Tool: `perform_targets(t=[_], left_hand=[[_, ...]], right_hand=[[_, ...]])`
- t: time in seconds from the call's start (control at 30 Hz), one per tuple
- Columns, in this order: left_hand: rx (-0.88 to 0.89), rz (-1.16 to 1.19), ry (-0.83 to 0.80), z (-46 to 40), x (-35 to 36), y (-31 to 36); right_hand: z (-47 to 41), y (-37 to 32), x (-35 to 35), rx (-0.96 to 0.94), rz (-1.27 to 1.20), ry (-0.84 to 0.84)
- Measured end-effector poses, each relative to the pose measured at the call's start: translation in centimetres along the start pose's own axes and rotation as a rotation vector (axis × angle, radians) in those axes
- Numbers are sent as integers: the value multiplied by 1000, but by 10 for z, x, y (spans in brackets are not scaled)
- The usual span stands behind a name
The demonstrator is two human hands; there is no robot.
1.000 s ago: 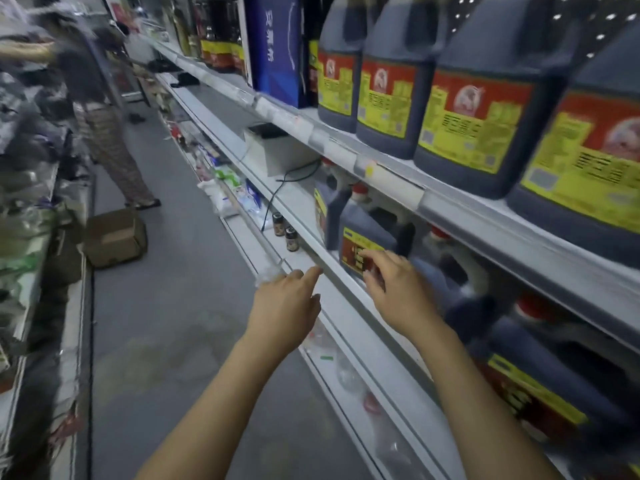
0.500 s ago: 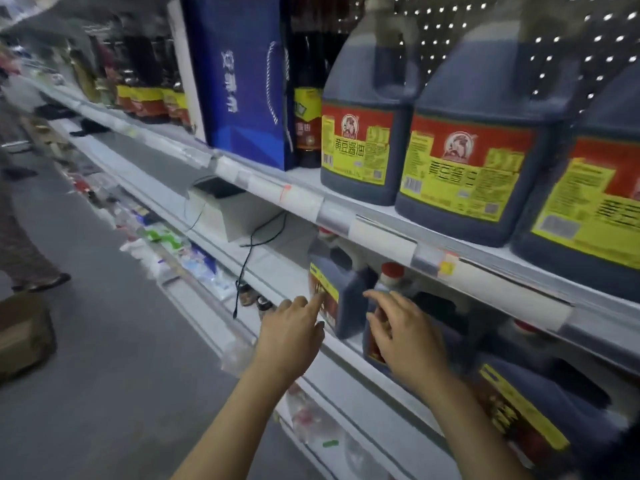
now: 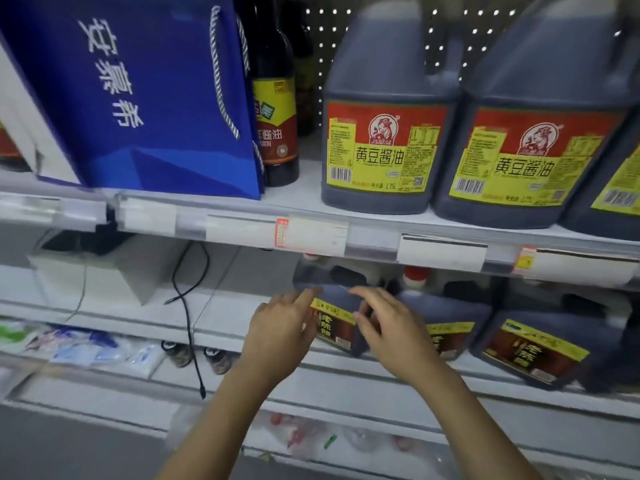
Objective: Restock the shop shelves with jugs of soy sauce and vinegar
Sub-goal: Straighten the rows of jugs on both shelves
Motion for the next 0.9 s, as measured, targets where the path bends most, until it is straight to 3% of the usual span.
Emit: perform_targets(t=[0.27,0.47,0.63,0.8,0.9], left_hand=[[143,54,53,-24,-5,-27],[177,26,-112,-65,3,-48],[302,332,-353,-97,28,-60],[377,566,-315,-97,37,-63],[417,558,-283,-93,37,-65]], right_hand=[[-9,4,0,76,41,130],[-3,4,9,268,316,131],[5,14,44,417,12,179],[12,7,60,454,-54,308],[11,9,59,463,-58,322]])
Point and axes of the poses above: each hand's wrist, its own z-axis away from the middle knuckle, its own x-axis out of the palm, y = z × x, the point moved 7 cm from there along -z, towards the middle knuckle, and after that the axes turned 3 degrees about z, right-handed, at the moved point
